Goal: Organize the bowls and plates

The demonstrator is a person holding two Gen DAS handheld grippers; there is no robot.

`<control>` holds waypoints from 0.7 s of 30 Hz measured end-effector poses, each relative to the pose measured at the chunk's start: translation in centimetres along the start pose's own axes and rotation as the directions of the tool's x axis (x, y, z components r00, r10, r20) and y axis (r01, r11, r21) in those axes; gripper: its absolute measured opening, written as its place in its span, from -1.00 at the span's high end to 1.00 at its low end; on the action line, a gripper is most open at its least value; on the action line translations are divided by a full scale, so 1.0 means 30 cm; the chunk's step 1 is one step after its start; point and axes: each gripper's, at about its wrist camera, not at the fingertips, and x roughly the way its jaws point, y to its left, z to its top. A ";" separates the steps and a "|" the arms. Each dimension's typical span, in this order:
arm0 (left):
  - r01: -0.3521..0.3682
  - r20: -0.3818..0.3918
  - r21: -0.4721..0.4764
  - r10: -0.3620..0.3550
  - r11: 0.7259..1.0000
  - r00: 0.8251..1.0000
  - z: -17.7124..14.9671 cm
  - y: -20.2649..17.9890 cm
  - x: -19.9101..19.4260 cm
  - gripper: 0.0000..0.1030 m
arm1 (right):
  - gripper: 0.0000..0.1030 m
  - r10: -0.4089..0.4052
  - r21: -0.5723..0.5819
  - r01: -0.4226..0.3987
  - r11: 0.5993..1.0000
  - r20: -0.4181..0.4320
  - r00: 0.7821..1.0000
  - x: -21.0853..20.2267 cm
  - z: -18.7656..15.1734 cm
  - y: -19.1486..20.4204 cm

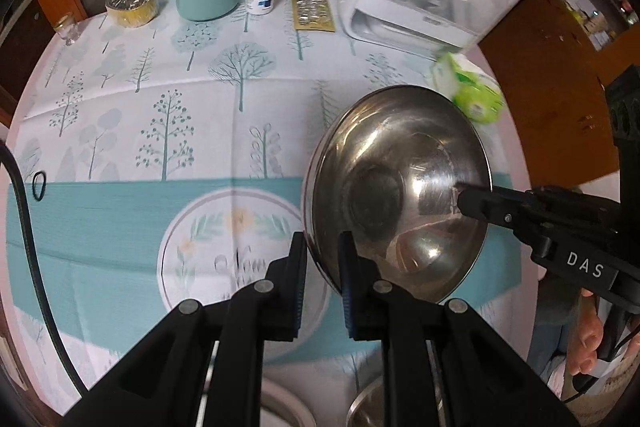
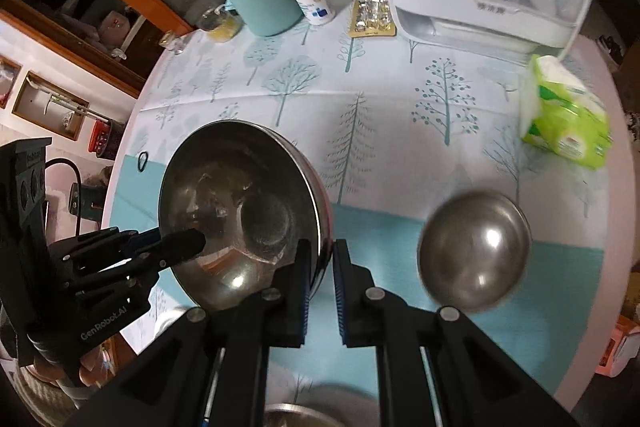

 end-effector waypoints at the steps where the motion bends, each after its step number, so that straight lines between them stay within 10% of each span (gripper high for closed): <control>1: 0.005 0.005 0.011 -0.005 1.000 1.000 -0.029 -0.012 -0.029 0.74 | 0.79 -0.009 -0.001 0.009 1.000 0.008 1.000 -0.028 -0.029 0.014; 21: 0.093 -0.121 0.198 -0.070 0.976 0.990 -0.631 -0.199 -0.087 0.70 | 0.79 -0.125 0.112 0.116 0.987 0.083 0.989 -0.222 -0.713 0.108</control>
